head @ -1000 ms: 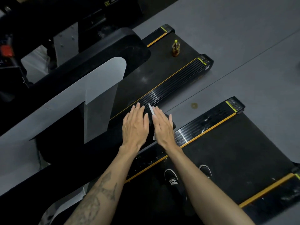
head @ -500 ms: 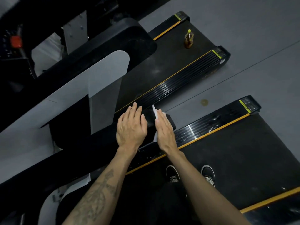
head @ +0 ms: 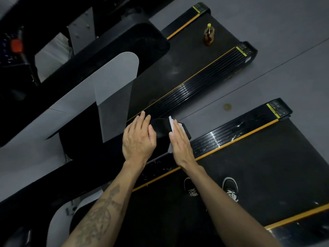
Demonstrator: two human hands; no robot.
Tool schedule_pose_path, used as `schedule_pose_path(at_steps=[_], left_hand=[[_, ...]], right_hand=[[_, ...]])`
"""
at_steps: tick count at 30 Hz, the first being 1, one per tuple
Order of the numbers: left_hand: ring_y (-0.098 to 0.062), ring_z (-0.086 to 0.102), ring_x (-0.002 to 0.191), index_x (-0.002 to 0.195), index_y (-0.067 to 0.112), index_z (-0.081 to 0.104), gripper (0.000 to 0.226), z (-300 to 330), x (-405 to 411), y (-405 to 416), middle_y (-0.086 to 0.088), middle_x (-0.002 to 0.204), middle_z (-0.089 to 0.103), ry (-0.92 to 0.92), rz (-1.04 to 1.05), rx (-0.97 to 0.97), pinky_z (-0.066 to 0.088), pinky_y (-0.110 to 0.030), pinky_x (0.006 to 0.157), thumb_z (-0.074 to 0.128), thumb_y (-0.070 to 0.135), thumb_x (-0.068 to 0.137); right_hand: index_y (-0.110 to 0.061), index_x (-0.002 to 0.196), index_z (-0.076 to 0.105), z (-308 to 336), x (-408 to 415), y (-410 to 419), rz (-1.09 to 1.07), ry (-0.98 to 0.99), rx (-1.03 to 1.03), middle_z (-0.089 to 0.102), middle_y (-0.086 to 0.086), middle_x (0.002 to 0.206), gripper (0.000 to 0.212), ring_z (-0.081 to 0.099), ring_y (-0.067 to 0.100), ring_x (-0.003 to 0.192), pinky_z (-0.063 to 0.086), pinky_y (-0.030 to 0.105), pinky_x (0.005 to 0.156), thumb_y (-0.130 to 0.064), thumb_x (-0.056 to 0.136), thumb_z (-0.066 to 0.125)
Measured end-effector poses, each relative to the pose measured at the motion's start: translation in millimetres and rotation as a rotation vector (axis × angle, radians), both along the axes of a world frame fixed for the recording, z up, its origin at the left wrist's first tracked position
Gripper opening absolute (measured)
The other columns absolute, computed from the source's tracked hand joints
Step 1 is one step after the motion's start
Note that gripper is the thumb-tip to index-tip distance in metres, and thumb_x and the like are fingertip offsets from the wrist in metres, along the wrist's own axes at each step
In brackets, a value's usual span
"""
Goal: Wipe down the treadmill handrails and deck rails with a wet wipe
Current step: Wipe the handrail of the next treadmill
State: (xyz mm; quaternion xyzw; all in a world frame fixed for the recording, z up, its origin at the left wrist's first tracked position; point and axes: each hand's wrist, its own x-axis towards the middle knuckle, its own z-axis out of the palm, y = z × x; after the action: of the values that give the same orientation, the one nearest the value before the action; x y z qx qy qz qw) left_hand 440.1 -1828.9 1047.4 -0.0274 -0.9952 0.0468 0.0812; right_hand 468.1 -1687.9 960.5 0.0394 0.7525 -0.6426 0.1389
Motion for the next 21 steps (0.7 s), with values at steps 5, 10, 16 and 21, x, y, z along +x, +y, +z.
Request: schedule_pose_path(at_steps=[5,10,16,21], left_hand=[[-0.022,0.055,0.136,0.139,0.012,0.062,0.047,-1,1,-1,-0.008,0.148,0.057,0.016,-0.013,0.002,0.046,-0.041,0.107,0.036,0.030,0.104],[-0.022,0.057,0.134,0.140,0.012,0.062,0.047,-7,0,-6,-0.008,0.148,0.058,0.061,-0.054,-0.008,0.047,-0.040,0.105,0.041,0.037,0.105],[-0.023,0.054,0.136,0.146,0.015,0.055,0.056,-10,1,-8,-0.007,0.152,0.054,0.074,-0.116,-0.047,0.047,-0.040,0.106,0.031,0.048,0.108],[-0.023,0.052,0.139,0.149,0.016,0.052,0.055,-11,1,-10,-0.007,0.154,0.051,0.058,-0.118,-0.061,0.047,-0.042,0.107,0.031,0.047,0.108]], right_hand=[[-0.023,0.164,0.015,12,22,-10,-0.046,0.037,-0.078,0.012,-0.013,0.170,0.062,0.005,-0.004,0.155,0.006,0.034,0.129,-0.050,0.109,0.023],[-0.021,0.163,0.017,13,-9,1,0.076,0.074,-0.031,0.013,-0.007,0.171,0.058,0.004,0.002,0.156,-0.002,0.034,0.129,-0.043,0.110,0.019],[-0.024,0.164,0.015,1,15,3,-0.047,-0.081,-0.050,0.011,-0.013,0.170,0.057,0.004,-0.007,0.153,0.006,0.037,0.130,-0.044,0.112,0.025],[-0.027,0.163,0.019,6,11,-3,-0.015,0.000,-0.073,0.012,-0.017,0.168,0.057,0.003,-0.011,0.152,-0.001,0.034,0.129,-0.047,0.109,0.022]])
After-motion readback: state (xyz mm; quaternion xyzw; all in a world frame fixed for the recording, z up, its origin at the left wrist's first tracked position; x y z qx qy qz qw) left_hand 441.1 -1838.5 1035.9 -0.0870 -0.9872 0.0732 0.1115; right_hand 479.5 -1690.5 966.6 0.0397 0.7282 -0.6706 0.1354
